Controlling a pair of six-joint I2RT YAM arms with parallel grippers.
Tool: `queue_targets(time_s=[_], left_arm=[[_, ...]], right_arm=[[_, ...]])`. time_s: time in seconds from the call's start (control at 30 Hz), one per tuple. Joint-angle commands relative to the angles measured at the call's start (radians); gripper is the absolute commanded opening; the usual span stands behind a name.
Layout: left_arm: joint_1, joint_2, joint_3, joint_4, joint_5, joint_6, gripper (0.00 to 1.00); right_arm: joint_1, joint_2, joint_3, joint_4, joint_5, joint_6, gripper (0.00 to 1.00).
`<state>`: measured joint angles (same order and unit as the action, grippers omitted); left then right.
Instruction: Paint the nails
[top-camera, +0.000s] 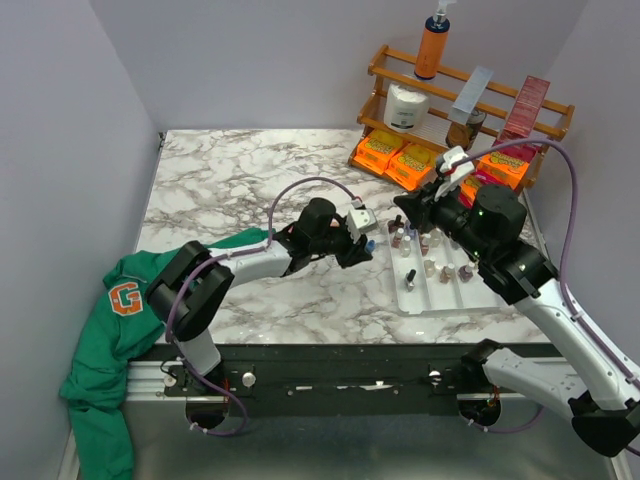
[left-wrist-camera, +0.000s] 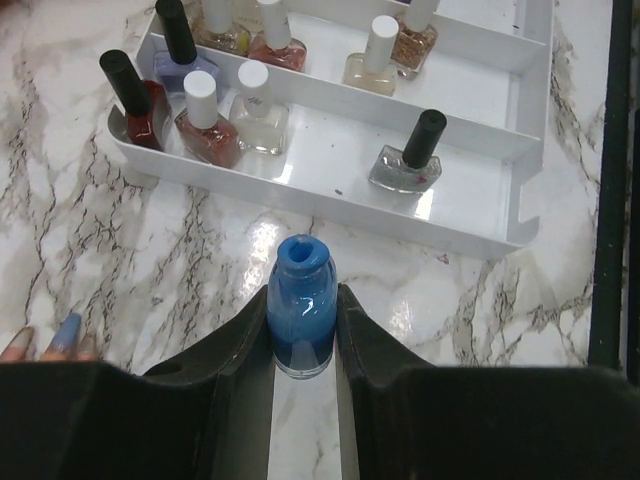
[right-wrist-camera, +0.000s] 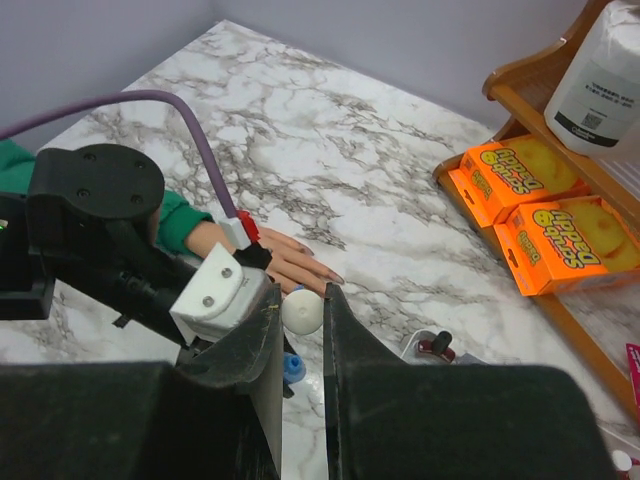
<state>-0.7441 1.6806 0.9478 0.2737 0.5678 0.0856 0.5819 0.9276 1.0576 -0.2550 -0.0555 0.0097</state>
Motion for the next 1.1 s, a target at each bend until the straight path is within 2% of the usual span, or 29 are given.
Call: queue_targets(time_s=[0.0, 0.07, 0.13, 0.2, 0.33, 0.47, 0.63, 0.9, 1.07], left_arm=[[-0.047, 0.070, -0.044, 0.264, -0.092, -0.064, 0.00], [-0.081, 0.105, -0.055, 0.294, -0.129, -0.081, 0.00], [-0.092, 0.126, -0.095, 0.390, -0.161, -0.130, 0.00], [-0.109, 0.142, -0.173, 0.555, -0.177, -0.199, 0.00], [-0.173, 0.157, -0.285, 0.763, -0.308, -0.201, 0.00], [-0.196, 0.226, -0.293, 0.812, -0.384, -0.225, 0.00], [-0.205, 0.272, -0.316, 0.941, -0.425, -0.161, 0.00], [-0.210, 0.335, -0.320, 0.986, -0.413, -0.145, 0.08], [-0.212, 0.358, -0.304, 0.951, -0.405, -0.141, 0.09]], right_arm=[[-0.005, -0.052, -0.034, 0.017, 0.043, 0.030, 0.01], [-0.005, -0.064, -0.042, 0.019, 0.045, 0.033, 0.01], [-0.005, -0.079, -0.053, 0.019, 0.039, 0.038, 0.01], [-0.005, -0.087, -0.057, 0.019, 0.034, 0.041, 0.01], [-0.005, -0.104, -0.070, 0.017, 0.031, 0.044, 0.01], [-0.005, -0.111, -0.068, 0.016, 0.016, 0.039, 0.01], [-0.007, -0.108, -0.073, 0.016, 0.006, 0.036, 0.01], [-0.004, -0.108, -0.077, 0.010, 0.005, 0.035, 0.01], [-0.007, -0.116, -0.076, 0.007, 0.003, 0.033, 0.01]])
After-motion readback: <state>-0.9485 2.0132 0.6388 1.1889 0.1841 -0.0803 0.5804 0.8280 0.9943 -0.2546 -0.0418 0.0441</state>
